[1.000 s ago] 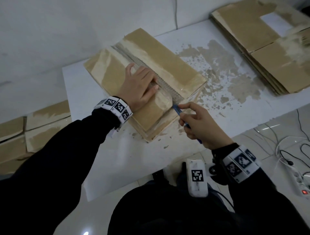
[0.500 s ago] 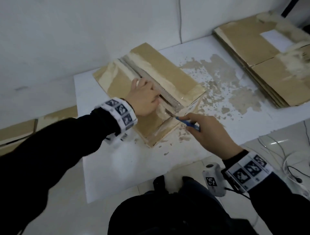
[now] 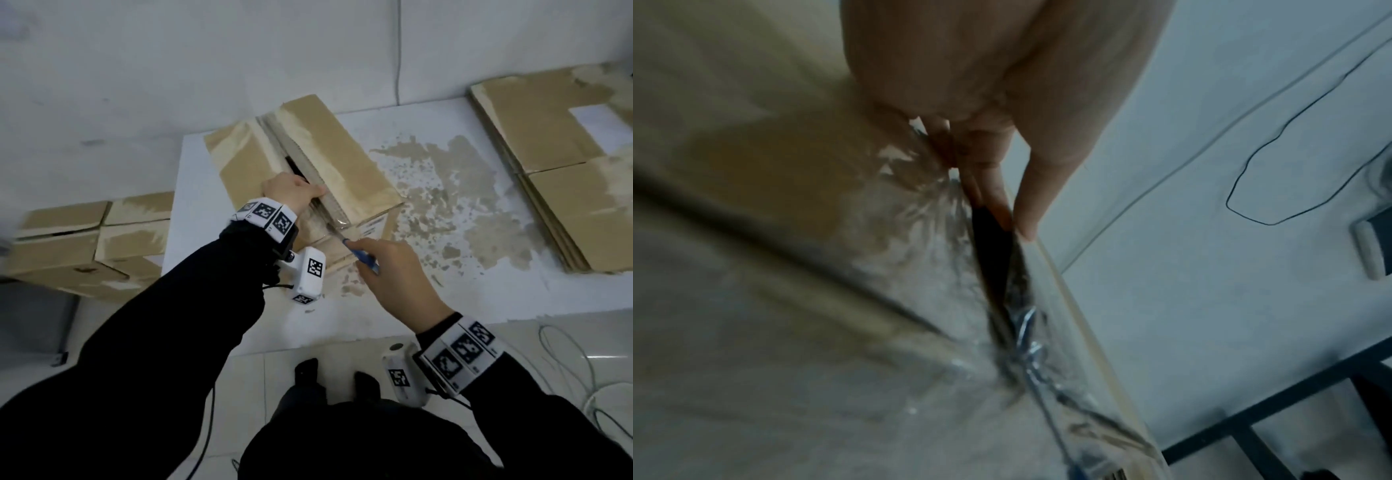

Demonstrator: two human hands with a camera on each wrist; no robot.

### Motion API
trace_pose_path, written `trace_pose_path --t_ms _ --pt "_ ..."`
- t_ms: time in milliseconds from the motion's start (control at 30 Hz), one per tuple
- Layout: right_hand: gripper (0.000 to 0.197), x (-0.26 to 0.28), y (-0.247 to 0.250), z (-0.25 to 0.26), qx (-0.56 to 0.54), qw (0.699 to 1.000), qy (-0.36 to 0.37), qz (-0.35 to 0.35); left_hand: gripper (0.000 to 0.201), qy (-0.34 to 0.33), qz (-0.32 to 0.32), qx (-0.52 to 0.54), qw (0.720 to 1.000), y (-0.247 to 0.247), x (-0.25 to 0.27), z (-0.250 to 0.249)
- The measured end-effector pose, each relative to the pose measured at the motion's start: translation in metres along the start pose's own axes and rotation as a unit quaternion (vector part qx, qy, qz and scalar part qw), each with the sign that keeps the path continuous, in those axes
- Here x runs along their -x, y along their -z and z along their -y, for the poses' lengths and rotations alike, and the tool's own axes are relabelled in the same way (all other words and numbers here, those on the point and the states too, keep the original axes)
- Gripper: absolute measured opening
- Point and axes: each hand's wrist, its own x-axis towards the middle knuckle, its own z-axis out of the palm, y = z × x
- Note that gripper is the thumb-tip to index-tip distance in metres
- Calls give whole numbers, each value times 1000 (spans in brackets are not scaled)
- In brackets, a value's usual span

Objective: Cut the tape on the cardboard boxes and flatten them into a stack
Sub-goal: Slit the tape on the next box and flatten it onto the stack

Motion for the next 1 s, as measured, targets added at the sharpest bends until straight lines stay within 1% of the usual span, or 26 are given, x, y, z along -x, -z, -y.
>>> trace_pose_path --t_ms 167,267,300,333,400,433,533,567,633,700,767,800,833,900,933,967,1000 --pt "36 -18 -4 0 38 999 29 -2 30 0 -19 33 999 -1 5 1" --pt "42 -10 4 -11 70 997 19 1 26 12 -17 60 998 0 8 -1" --pt "41 -4 11 -18 78 997 9 -3 30 18 -18 64 998 -1 8 -3" --pt "38 0 20 -24 81 997 8 -4 38 25 -19 57 998 -3 9 -5" --pt "31 6 39 -28 58 998 33 13 53 11 -20 -2 1000 -9 11 -9" --pt "29 7 48 -29 32 998 41 31 55 3 -21 -40 999 -11 10 -11" --pt "26 0 77 -34 -33 995 10 95 45 -19 -33 -122 992 -6 12 -17" --pt "22 -5 85 -37 -62 994 -3 94 41 -28 -34 -146 988 0 12 -18" --pt "12 -19 98 -42 -119 991 -15 53 36 -68 -14 -181 981 13 12 -18" --pt "10 -38 101 -48 -152 988 -19 -8 36 -102 42 -202 973 29 12 -20" --pt "14 -62 100 -56 -164 982 -35 -81 41 -115 104 -247 957 46 8 -21" --pt "18 -74 99 -59 -141 982 -48 -116 41 -126 119 -287 942 54 6 -22" --pt "22 -82 98 -62 -113 981 -70 -139 36 -141 121 -331 925 60 5 -24" --pt "26 -91 91 -67 -94 977 -127 -145 26 -160 108 -405 894 68 2 -28" --pt "25 -90 85 -70 -104 974 -151 -135 27 -164 96 -430 883 69 0 -28" --pt "22 -87 77 -74 -128 970 -168 -121 28 -164 82 -447 875 69 -1 -29" --pt "18 -82 68 -76 -176 962 -179 -112 26 -166 65 -458 871 66 -1 -29"
